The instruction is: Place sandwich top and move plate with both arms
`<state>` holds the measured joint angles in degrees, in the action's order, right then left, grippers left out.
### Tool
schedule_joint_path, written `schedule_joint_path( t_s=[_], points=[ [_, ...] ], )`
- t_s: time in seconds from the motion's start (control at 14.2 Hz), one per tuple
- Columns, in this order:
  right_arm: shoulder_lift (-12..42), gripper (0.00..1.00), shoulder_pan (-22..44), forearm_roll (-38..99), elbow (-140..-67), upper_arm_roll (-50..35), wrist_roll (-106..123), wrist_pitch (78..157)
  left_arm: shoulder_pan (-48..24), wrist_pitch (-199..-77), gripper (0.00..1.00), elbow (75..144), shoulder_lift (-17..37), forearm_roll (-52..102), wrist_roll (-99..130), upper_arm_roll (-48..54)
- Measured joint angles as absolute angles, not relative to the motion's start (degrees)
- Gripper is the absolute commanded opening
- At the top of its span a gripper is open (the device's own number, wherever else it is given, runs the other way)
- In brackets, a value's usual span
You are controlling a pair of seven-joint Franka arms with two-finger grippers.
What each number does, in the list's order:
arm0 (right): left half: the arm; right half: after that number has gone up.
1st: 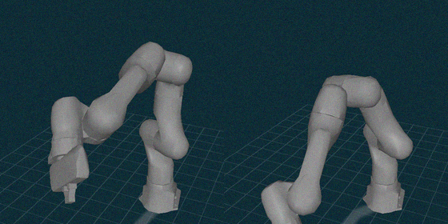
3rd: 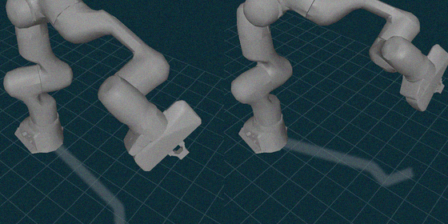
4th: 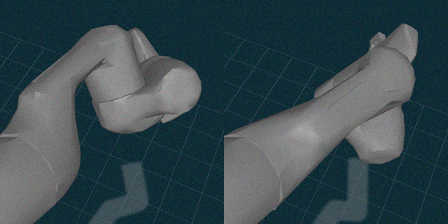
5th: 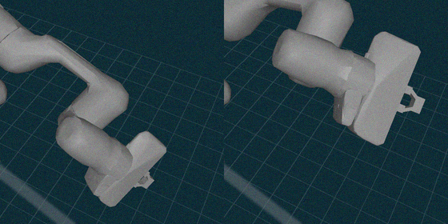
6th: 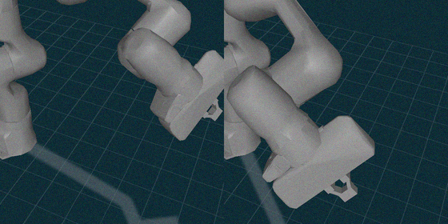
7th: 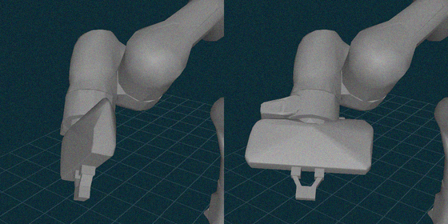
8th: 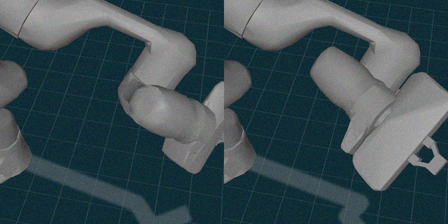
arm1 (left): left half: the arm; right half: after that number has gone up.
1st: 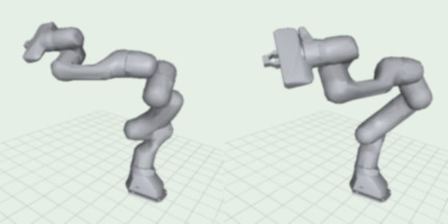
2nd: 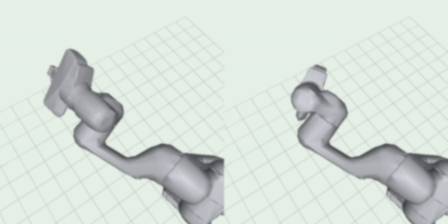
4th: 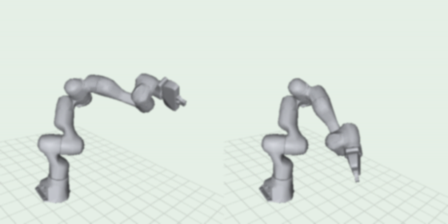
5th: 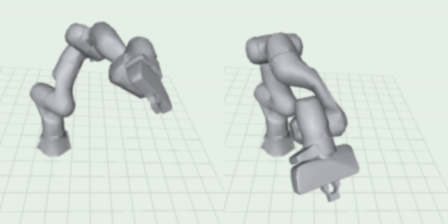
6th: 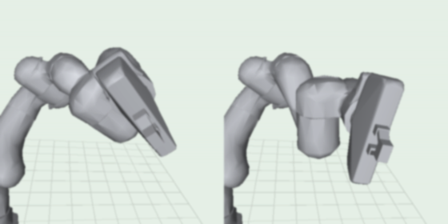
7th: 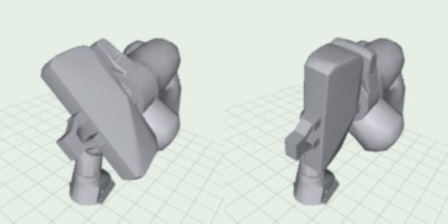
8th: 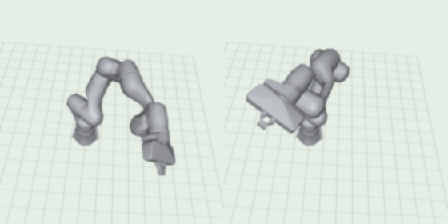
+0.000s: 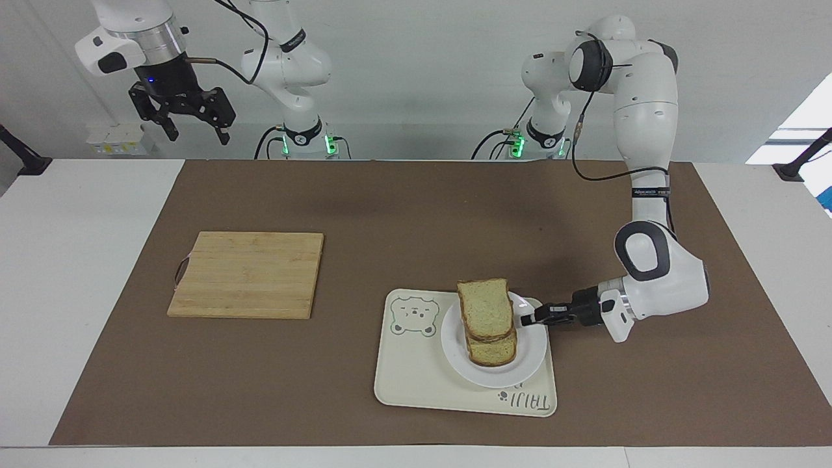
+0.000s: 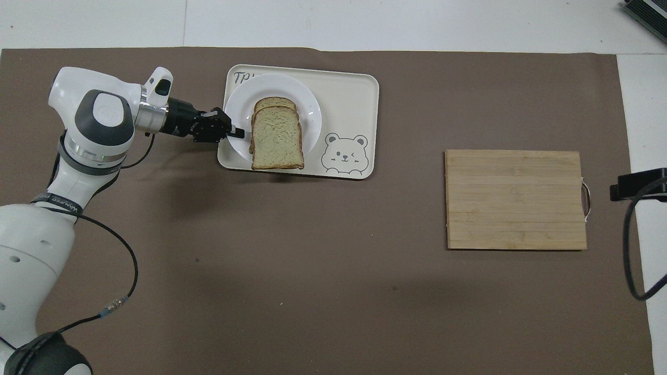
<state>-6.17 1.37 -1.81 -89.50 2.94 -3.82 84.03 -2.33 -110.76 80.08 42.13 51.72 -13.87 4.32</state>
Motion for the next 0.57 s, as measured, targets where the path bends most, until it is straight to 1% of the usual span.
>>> schedule_joint_path(
  t_s=[0.14,0.21,0.28,0.35,0.57],
  points=[
    [-6.17,1.00,1.37,-1.81,-89.50,2.94,-3.82,84.03,-3.31,-112.62,0.00,78.08,44.14,51.67,-13.60,4.35],
    [-6.17,1.00,1.37,-1.81,-89.50,2.94,-3.82,84.03,-3.70,-113.34,0.17,77.56,44.87,51.67,-13.60,4.43],
    [-6.17,1.00,1.37,-1.81,-89.50,2.94,-3.82,84.03,-4.12,-114.09,0.95,77.17,45.20,51.69,-13.60,4.54],
    [-6.17,1.00,1.37,-1.81,-89.50,2.94,-3.82,84.03,-4.64,-115.49,1.00,77.05,45.27,51.68,-13.54,4.61],
    [-6.17,1.00,1.37,-1.81,-89.50,2.94,-3.82,84.03,-5.20,-116.63,1.00,76.42,45.17,51.56,-13.28,4.29]
  ],
)
